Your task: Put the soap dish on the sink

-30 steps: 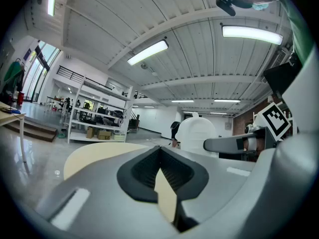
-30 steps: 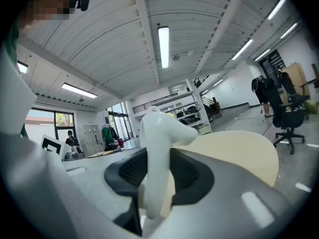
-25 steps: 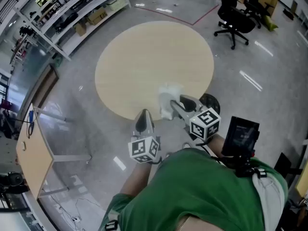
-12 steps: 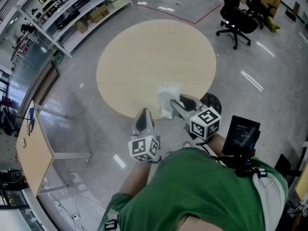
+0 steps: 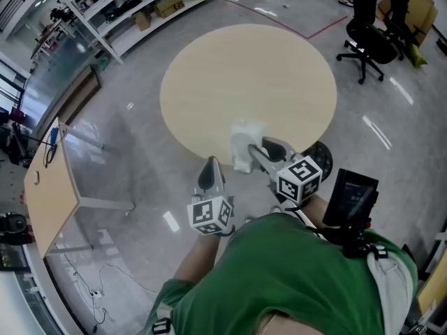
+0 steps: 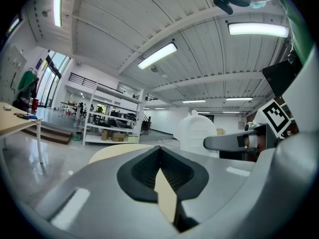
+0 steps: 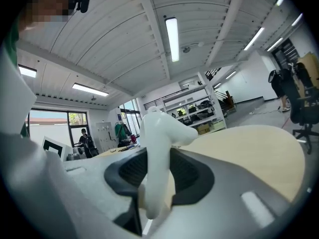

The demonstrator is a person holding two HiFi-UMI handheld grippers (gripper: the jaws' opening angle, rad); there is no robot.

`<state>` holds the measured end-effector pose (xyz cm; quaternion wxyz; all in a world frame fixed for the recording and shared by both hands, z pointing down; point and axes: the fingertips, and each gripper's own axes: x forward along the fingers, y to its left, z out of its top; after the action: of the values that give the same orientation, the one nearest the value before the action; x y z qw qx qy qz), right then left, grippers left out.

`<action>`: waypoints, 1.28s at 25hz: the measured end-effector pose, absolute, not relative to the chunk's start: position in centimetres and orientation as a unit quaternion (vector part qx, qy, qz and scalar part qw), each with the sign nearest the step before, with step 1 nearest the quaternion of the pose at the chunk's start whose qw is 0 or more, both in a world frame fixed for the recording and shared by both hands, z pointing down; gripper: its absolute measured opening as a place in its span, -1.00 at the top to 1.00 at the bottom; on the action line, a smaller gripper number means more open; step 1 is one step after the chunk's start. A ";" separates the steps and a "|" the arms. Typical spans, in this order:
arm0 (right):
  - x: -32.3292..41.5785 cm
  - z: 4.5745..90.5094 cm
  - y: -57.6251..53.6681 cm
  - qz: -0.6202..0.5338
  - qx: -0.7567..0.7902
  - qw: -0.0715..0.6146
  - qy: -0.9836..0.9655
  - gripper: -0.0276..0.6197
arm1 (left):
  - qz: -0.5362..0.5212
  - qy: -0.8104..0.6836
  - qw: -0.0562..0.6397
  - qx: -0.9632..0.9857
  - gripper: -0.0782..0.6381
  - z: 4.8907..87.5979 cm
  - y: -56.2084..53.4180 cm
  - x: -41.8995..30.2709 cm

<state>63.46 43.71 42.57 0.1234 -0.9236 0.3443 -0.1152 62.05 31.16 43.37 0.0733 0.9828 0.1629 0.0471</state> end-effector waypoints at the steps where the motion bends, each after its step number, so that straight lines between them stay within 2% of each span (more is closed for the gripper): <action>1: 63.5 42.3 42.8 -0.115 -0.920 0.122 0.353 0.52 | 0.046 0.154 0.073 0.984 0.77 43.1 30.3 61.8; 18: 57.4 43.0 17.6 -0.145 -0.769 0.069 0.619 0.52 | 0.013 -0.144 0.104 0.984 0.77 44.4 8.1 49.8; 32: 47.4 43.0 5.7 -0.170 -0.569 0.026 0.804 0.52 | 0.000 -0.402 0.116 0.908 0.77 43.9 1.5 36.9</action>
<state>47.45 5.65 43.05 0.0258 -0.5688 0.8043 -0.1699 36.89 1.53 43.85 0.1164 0.9080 -0.4024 0.0002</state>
